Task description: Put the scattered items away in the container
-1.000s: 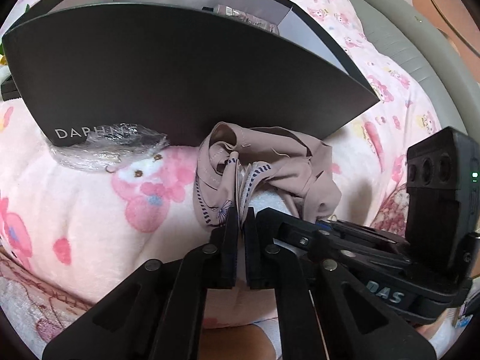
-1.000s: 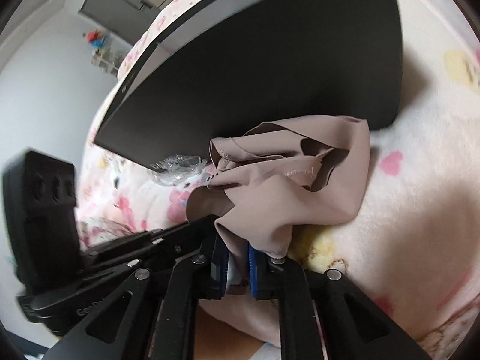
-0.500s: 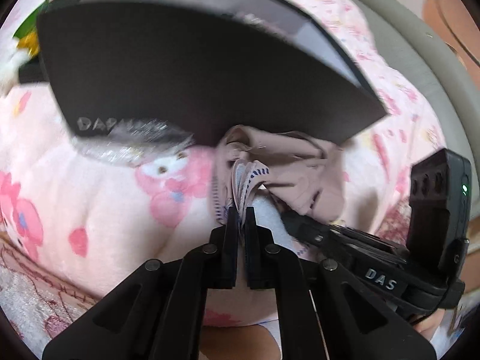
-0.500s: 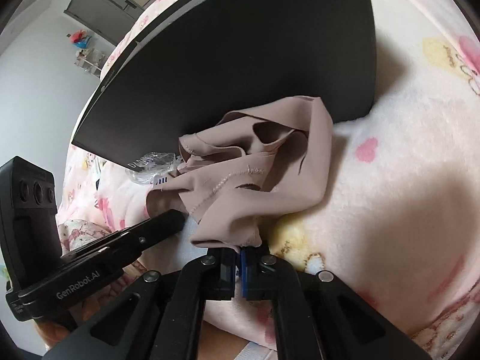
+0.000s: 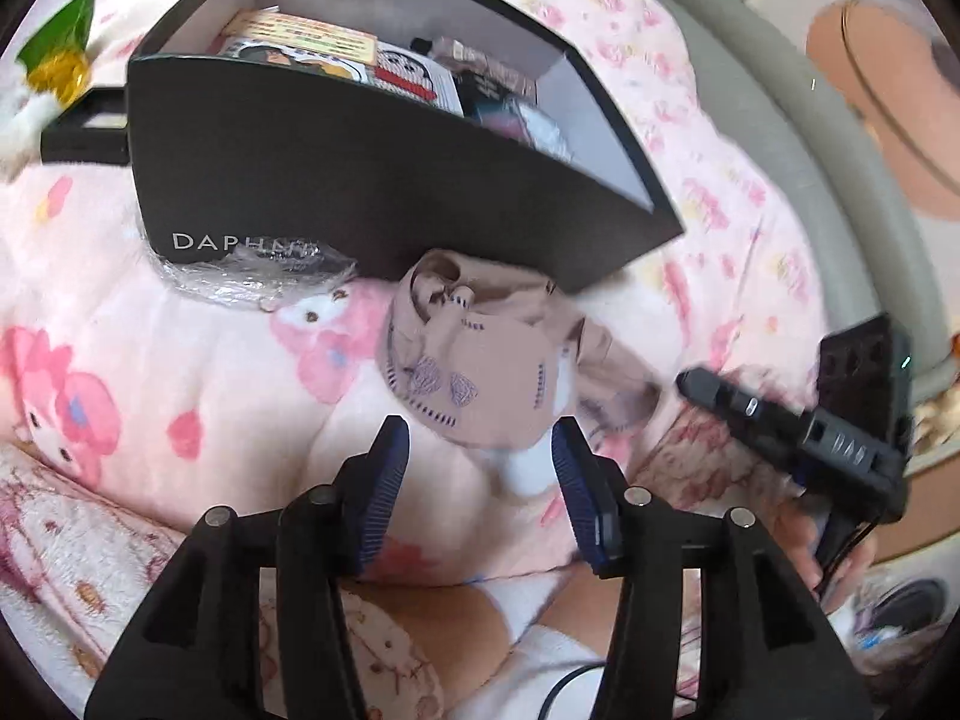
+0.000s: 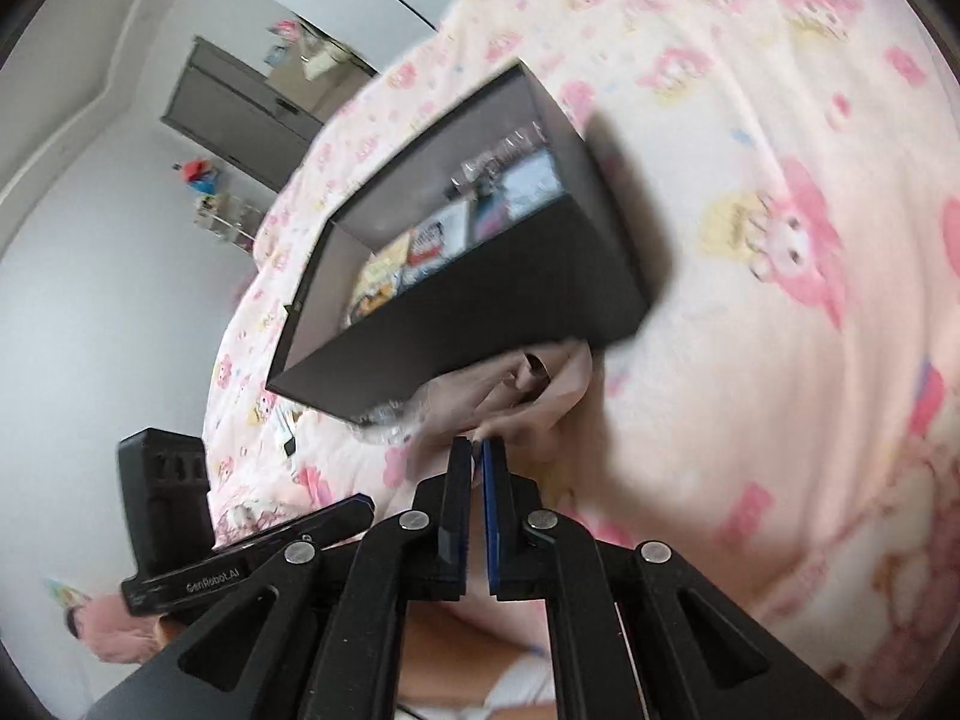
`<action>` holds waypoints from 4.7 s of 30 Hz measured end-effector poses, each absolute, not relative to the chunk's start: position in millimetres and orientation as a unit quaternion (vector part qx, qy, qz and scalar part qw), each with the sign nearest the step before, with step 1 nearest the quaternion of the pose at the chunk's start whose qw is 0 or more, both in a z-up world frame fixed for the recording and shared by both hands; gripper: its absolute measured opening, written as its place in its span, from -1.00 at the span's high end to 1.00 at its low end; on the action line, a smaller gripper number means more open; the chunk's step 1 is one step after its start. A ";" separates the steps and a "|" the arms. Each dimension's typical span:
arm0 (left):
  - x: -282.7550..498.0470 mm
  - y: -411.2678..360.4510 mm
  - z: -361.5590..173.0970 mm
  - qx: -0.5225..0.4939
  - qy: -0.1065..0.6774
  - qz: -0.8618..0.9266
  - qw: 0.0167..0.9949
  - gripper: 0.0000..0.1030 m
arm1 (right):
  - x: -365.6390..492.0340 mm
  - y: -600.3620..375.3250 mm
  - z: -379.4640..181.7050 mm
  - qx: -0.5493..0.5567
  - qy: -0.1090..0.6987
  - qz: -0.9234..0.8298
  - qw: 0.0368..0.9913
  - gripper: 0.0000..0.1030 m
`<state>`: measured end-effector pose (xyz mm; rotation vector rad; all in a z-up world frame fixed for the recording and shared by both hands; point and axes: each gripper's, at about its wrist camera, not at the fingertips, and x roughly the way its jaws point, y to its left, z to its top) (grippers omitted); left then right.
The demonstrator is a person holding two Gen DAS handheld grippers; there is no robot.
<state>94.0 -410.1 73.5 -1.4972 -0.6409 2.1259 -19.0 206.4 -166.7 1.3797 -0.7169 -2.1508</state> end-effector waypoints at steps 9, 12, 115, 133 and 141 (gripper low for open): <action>59.6 -381.0 12.4 -0.633 -0.265 0.709 0.162 -0.21 | -29.7 172.7 -198.1 0.541 -0.196 -0.801 0.165 0.25; 59.0 -379.8 16.5 -0.603 -0.300 0.720 0.170 -0.03 | -21.2 175.2 -184.7 0.513 -0.198 -0.818 0.167 0.25; 62.9 -452.8 211.8 -0.425 -0.179 0.865 0.197 0.93 | -71.8 118.4 -51.9 0.393 -0.116 -0.845 0.344 0.93; -112.6 -475.5 136.8 -0.488 -0.157 0.855 0.075 0.78 | -275.5 71.0 -143.7 0.542 -0.030 -0.808 0.228 0.89; -103.6 -412.6 100.7 -0.587 -0.099 0.777 0.203 0.69 | -241.0 91.0 -123.2 0.532 -0.053 -0.795 0.286 0.71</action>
